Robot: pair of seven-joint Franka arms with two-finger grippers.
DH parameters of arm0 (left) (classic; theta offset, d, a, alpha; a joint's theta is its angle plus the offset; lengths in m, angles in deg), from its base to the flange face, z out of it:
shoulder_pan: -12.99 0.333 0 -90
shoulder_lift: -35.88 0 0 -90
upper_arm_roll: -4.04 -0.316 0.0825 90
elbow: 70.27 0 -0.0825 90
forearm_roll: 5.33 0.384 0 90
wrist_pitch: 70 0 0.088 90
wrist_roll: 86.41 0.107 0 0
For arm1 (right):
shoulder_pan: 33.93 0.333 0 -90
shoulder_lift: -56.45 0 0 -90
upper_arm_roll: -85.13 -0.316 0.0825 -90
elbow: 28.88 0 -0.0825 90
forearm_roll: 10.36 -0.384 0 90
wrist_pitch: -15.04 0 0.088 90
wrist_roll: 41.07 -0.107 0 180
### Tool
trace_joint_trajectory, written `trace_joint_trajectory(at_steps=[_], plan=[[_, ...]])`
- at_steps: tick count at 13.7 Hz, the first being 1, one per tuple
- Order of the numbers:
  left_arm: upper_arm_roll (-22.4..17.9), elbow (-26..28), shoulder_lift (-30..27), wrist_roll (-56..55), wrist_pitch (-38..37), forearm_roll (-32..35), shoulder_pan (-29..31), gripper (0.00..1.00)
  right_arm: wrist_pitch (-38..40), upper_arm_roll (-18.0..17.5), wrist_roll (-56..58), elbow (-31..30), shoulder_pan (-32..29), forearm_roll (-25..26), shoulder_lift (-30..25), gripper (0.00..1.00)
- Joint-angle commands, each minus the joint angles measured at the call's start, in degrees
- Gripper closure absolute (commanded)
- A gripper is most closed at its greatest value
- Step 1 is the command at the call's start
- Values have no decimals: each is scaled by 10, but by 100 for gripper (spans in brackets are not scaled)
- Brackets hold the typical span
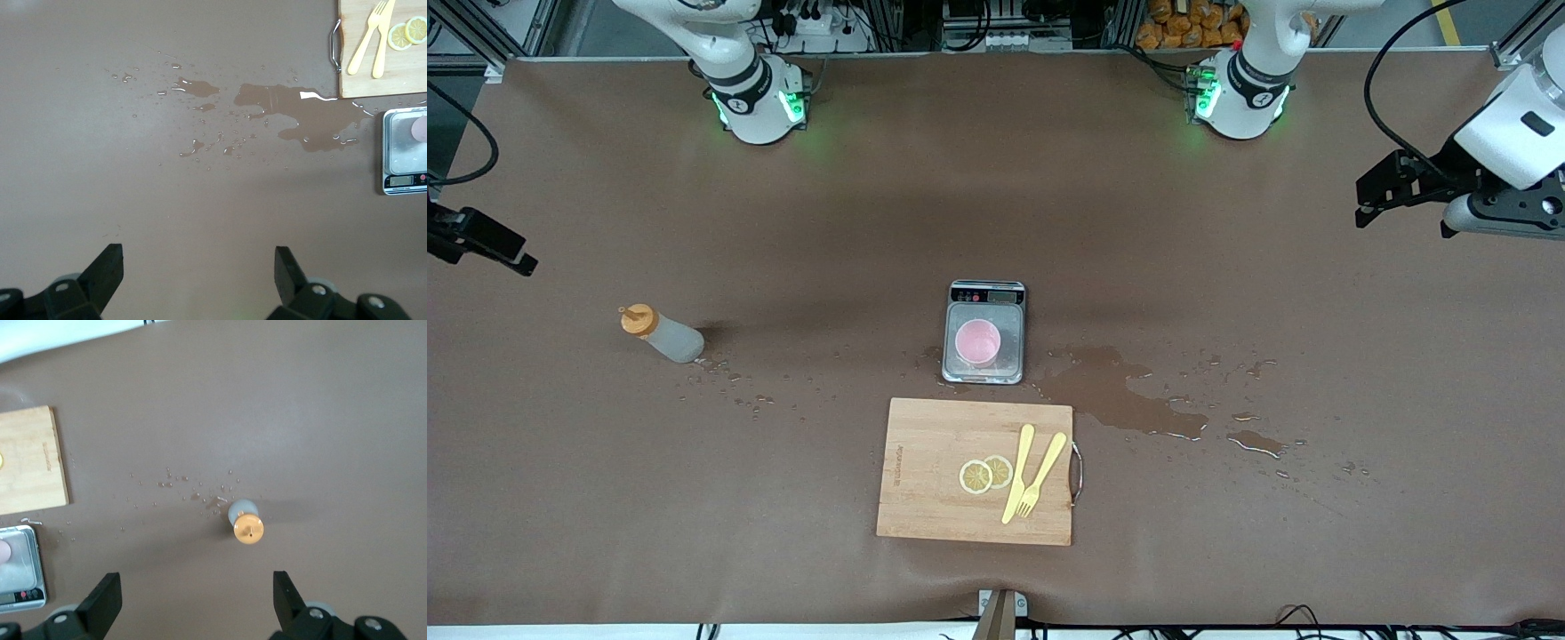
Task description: Add sauce to pink cup with both arms
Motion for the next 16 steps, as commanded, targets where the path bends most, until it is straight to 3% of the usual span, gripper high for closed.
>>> trace_joint_trajectory(at_steps=[1, 16], plan=[[3, -4, -4, 8, 1, 18, -2, 0, -4, -4, 6, -3, -3, 10, -11, 0], [2, 1, 4, 8, 31, 10, 4, 0, 2, -4, 3, -10, -3, 10, -9, 0]])
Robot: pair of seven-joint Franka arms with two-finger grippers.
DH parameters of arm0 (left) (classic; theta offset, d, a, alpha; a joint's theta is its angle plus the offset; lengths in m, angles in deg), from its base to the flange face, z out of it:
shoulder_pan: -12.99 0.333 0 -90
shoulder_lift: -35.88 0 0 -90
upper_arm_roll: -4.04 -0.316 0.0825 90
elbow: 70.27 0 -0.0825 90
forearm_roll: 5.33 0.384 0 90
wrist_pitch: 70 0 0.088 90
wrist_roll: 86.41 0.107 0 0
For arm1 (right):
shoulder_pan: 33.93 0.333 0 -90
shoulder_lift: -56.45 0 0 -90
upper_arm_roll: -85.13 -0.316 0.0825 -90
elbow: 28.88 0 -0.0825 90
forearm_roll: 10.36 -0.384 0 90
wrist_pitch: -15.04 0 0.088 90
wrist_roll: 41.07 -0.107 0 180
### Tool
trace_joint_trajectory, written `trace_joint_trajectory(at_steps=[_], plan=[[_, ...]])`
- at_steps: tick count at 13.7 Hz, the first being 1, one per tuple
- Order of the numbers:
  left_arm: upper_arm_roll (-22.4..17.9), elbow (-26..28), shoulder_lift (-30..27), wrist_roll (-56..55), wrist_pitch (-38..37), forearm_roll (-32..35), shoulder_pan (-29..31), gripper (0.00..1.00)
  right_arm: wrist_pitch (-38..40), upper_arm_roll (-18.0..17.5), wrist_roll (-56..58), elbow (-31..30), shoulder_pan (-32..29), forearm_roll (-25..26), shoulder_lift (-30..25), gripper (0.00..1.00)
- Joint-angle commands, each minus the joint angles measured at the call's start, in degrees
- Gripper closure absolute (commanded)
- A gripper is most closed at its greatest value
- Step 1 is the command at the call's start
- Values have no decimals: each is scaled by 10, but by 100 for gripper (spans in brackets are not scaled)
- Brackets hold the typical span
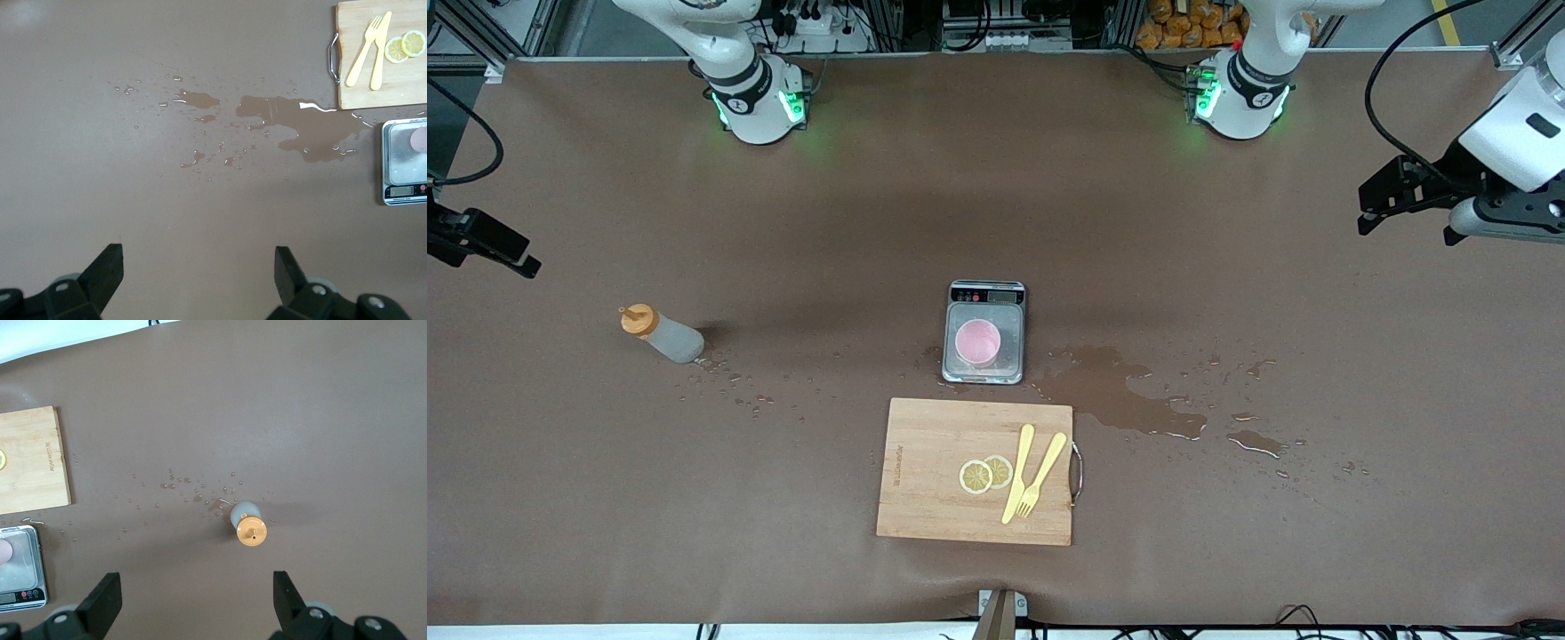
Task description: Add sauce to pink cup with both arms
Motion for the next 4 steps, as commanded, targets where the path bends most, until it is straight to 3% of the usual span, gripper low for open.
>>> trace_joint_trajectory(at_steps=[1, 4], plan=[[2, -1, 2, 6, 6, 10, 2, 0, 2, -1, 1, -6, -5, 10, -9, 0], [2, -1, 2, 5, 6, 9, 2, 0, 1, -1, 3, -5, -6, 9, -9, 0]])
